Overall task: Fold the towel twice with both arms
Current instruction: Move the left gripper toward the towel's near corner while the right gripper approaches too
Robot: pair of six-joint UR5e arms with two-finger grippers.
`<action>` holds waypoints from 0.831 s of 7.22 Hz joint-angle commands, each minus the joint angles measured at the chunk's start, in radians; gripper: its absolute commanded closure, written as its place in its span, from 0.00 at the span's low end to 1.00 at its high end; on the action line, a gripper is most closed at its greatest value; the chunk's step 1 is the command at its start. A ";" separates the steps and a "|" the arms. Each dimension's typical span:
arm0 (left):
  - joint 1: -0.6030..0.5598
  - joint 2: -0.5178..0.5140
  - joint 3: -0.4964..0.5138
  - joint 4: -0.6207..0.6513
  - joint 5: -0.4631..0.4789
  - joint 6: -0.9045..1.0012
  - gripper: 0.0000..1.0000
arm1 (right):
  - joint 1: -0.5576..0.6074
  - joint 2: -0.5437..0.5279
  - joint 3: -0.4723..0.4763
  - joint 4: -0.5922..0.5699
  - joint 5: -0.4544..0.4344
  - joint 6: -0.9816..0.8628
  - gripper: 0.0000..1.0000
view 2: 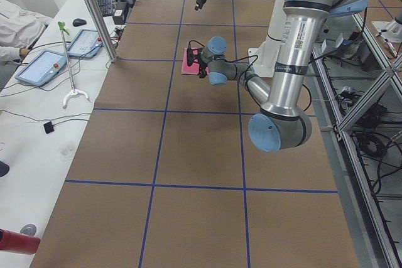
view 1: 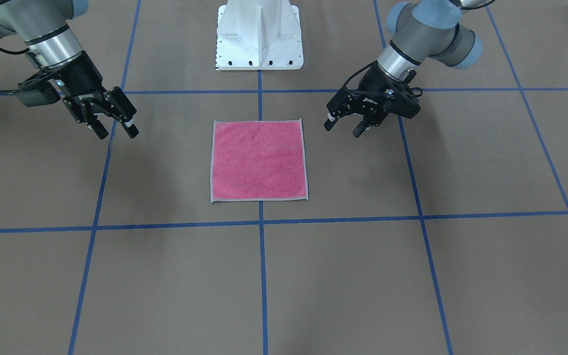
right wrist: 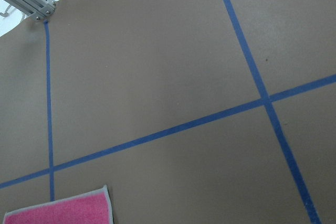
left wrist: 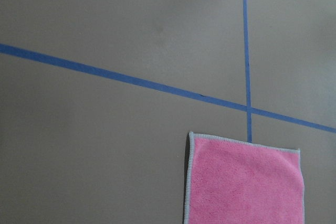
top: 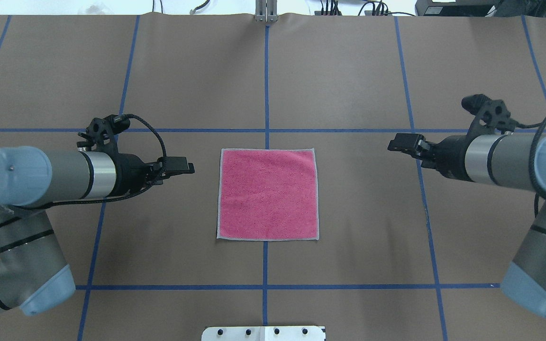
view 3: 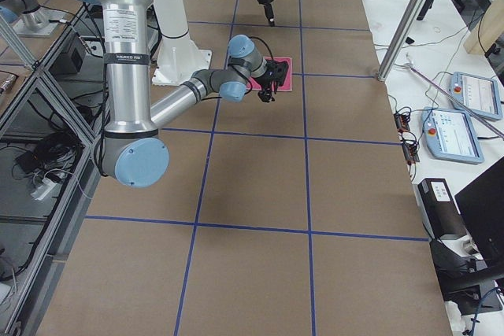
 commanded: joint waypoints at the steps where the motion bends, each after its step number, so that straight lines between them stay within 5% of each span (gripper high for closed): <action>1: 0.099 -0.012 0.000 0.002 0.100 -0.126 0.00 | -0.153 -0.001 0.018 0.000 -0.139 0.185 0.03; 4: 0.175 -0.033 0.015 0.018 0.166 -0.237 0.03 | -0.257 0.024 0.022 0.000 -0.293 0.391 0.04; 6: 0.198 -0.090 0.022 0.130 0.177 -0.303 0.17 | -0.296 0.041 0.022 0.000 -0.351 0.438 0.03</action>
